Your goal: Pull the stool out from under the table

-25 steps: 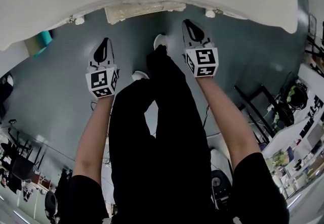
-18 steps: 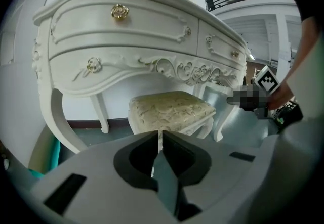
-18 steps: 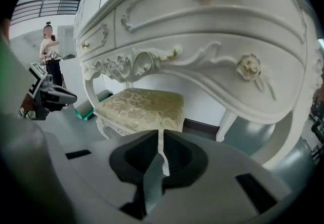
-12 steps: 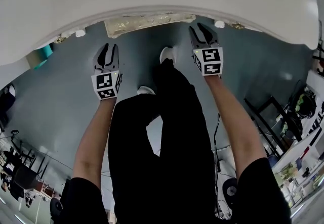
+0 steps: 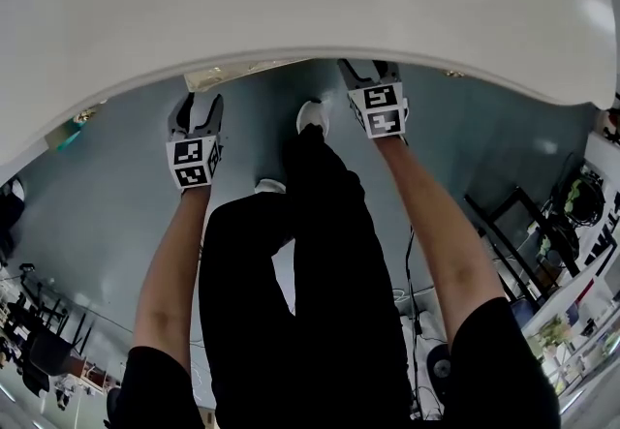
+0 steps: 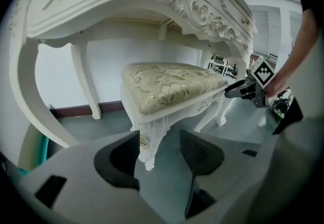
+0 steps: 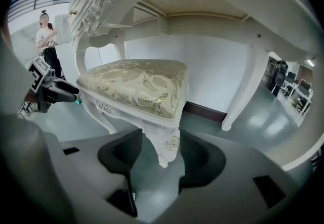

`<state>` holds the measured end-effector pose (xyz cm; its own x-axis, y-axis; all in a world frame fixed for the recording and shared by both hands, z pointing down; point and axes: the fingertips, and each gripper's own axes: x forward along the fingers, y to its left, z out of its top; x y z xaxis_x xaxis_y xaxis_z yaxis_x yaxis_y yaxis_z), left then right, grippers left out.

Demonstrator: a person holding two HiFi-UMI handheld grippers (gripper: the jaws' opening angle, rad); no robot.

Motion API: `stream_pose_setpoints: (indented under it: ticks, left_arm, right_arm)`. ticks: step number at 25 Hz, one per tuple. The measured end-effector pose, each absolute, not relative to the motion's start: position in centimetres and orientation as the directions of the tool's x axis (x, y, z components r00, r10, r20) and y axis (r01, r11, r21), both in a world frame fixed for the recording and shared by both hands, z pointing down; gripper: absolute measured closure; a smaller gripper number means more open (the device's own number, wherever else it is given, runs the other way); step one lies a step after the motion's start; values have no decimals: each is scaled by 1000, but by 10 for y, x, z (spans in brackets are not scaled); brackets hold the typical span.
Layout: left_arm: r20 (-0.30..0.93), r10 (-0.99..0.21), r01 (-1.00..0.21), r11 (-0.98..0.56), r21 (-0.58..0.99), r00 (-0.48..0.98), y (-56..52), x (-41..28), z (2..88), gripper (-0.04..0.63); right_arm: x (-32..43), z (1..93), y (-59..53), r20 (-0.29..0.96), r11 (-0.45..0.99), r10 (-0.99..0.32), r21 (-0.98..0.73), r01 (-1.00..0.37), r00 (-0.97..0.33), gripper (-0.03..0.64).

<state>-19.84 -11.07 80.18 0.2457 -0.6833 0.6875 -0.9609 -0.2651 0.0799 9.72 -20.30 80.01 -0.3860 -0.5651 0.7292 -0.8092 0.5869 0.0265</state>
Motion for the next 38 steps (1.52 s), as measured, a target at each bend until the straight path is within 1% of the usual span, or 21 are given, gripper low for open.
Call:
stream_pose_setpoints:
  ticks: [6, 11, 16, 18, 25, 37, 38]
  left_arm:
    - [699, -684, -970, -234, 60, 208, -124, -199, 815, 347]
    - [693, -694, -976, -210, 65, 195, -135, -210, 816, 347]
    - [694, -688, -972, -222, 76, 211, -137, -211, 817, 347]
    - [700, -683, -973, -220, 74, 208, -136, -210, 817, 350]
    - [716, -674, -979, -191, 64, 179, -135, -206, 810, 379]
    - [731, -660, -978, -199, 56, 176, -130, -210, 805, 387]
    - [724, -659, -966, -256, 42, 206, -125, -201, 802, 465]
  right_arm:
    - [86, 810, -212, 741, 625, -536, 24, -781, -405, 380]
    - [86, 810, -213, 725, 636, -546, 32, -771, -420, 376]
    - [86, 809, -213, 721, 627, -555, 35, -778, -415, 377]
    - [89, 809, -212, 723, 627, -552, 33, -778, -415, 399]
    - [91, 807, -211, 742, 610, -541, 22, -792, -396, 405]
    - [94, 807, -195, 749, 575, -547, 12, -818, -374, 408]
    - [94, 807, -192, 752, 574, -545, 11, -819, -372, 408]
